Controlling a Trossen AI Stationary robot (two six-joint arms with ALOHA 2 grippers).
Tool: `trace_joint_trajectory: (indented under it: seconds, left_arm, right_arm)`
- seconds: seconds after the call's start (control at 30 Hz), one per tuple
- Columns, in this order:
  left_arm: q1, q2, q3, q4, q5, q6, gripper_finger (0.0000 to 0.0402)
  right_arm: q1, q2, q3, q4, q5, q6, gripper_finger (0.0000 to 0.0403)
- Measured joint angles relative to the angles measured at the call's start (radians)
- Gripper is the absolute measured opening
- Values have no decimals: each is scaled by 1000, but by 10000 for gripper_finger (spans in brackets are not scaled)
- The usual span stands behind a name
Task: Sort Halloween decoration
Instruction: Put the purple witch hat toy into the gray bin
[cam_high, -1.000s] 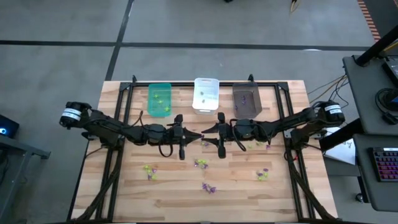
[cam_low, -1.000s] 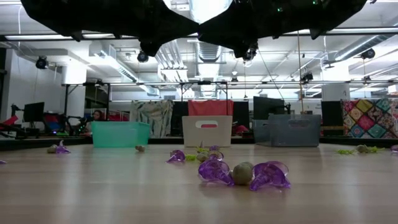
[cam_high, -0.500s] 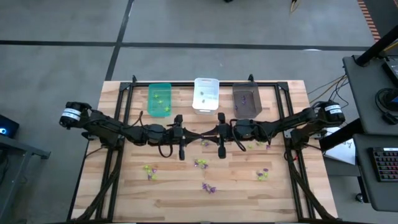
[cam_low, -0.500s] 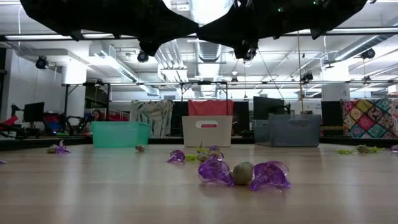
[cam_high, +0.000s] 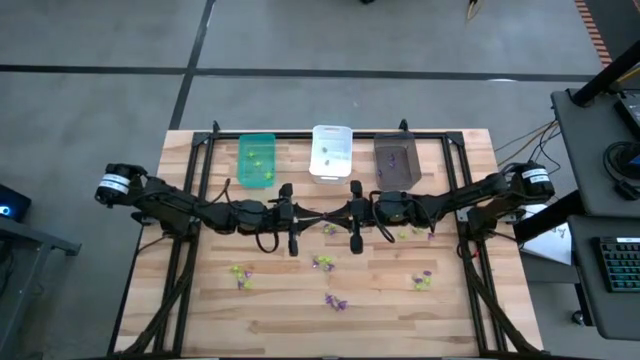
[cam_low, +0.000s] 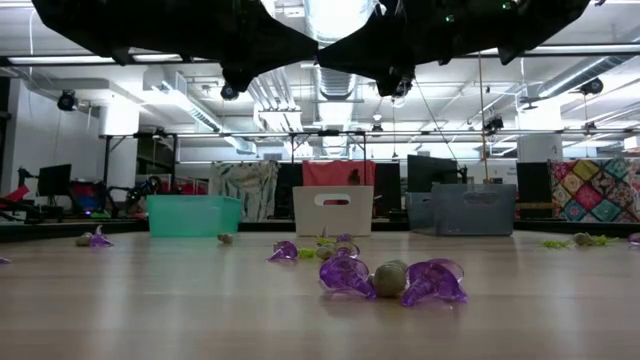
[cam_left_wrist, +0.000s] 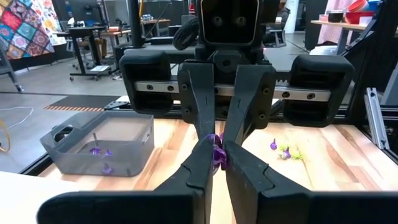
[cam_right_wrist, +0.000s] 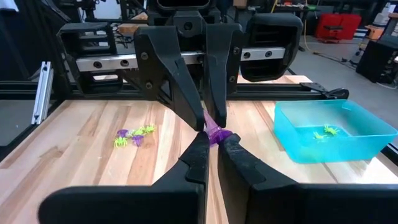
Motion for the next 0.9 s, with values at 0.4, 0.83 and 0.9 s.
trace_joint_trajectory:
  seconds: [0.4, 0.83, 0.9]
  left_arm:
    - [0, 0, 0, -19, -2, 11, 65]
    - [1, 1, 0, -85, -5, 7, 65]
    - [2, 1, 0, -101, -6, 0, 70]
  right_arm:
    - [0, -1, 1, 6, -4, 0, 17]
    - [-1, -14, 1, -4, -4, 8, 17]
    - [-4, -23, 1, -14, -5, 8, 17]
